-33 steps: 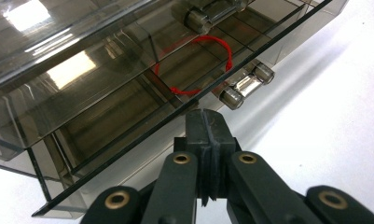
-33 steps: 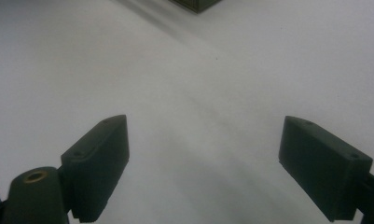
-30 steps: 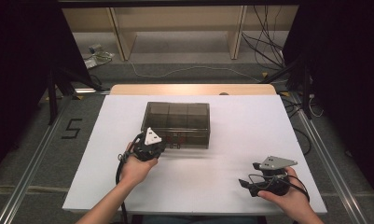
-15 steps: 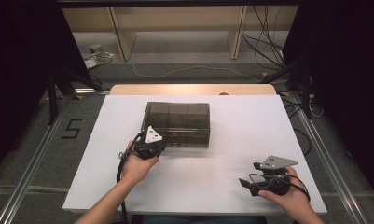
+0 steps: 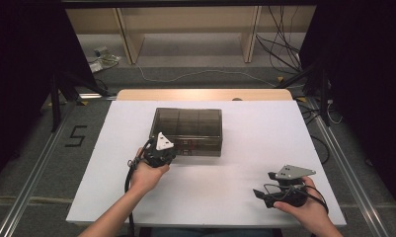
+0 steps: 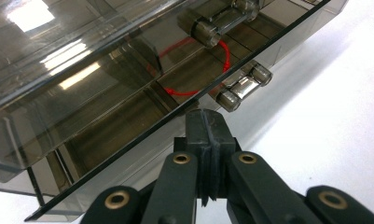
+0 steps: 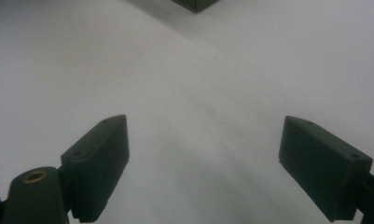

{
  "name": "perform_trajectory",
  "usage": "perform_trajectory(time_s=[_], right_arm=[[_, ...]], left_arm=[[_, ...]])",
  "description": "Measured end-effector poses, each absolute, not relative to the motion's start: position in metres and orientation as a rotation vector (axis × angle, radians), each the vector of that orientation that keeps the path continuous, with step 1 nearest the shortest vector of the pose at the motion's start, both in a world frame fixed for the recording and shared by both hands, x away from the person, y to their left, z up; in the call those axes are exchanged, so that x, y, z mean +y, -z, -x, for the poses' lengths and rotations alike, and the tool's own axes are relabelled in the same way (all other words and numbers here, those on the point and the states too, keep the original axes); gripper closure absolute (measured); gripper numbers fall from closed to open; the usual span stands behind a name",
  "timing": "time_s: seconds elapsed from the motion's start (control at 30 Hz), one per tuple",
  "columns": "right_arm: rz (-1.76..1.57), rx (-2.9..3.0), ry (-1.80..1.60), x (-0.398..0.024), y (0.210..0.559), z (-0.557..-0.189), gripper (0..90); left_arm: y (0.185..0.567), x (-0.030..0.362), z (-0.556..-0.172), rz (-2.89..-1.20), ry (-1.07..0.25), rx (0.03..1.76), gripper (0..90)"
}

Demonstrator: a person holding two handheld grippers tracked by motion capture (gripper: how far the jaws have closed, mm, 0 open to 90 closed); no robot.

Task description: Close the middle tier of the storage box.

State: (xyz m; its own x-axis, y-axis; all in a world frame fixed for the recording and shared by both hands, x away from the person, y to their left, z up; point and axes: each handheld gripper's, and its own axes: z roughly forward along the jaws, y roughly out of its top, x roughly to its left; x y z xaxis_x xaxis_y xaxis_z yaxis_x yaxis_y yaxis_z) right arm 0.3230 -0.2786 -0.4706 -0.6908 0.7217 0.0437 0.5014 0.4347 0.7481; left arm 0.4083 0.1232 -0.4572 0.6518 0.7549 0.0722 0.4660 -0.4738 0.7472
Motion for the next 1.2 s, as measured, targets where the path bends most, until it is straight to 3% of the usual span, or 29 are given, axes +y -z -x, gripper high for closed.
perform_trajectory(time_s=[1.2], right_arm=[[-1.06,2.409,-1.112,-0.278,0.47,-0.323,16.6]], left_arm=[[0.456,0.118,-0.42,-2.142,-0.513,0.958,89.8]])
